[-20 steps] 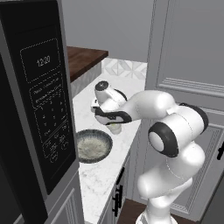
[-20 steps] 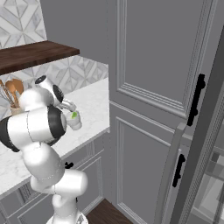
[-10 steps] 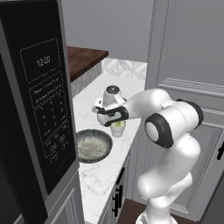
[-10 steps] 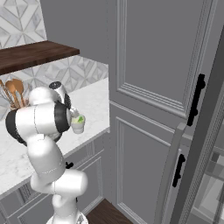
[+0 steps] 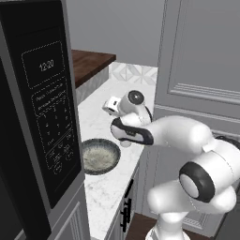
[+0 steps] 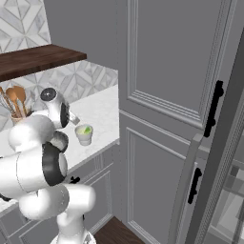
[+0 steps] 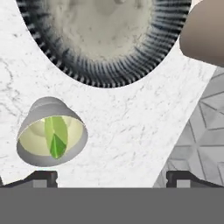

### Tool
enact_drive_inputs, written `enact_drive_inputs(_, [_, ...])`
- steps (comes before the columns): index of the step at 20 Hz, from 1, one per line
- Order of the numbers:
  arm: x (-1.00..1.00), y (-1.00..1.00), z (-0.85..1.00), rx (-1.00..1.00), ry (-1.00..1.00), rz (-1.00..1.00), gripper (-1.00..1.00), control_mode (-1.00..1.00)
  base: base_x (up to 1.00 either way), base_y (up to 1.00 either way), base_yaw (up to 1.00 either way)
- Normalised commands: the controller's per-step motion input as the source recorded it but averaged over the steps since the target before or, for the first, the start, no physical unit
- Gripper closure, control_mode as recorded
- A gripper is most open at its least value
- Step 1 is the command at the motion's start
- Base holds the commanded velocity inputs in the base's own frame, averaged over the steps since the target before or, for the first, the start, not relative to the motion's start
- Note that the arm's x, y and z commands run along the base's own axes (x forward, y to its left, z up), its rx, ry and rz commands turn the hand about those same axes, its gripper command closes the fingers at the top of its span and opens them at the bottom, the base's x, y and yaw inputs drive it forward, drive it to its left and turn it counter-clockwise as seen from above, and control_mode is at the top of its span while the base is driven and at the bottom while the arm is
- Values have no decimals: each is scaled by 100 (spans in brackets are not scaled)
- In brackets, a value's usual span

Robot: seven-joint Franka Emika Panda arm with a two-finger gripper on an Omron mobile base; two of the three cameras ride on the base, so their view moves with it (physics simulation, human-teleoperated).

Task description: Grab a lemon wedge from the fridge and one ice cube from the ice bowl, and put them in the glass of lemonade.

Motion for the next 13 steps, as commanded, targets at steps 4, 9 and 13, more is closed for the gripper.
enact_drive_inputs(4, [-100, 0, 94, 0, -46, 0, -100, -100, 0, 0, 0])
enact_drive_inputs(9, [-100, 0, 71, 0, -41, 0, -100, -100, 0, 0, 0])
enact_drive_inputs(13, [-100, 0, 43, 0, -31, 0, -100, -100, 0, 0, 0])
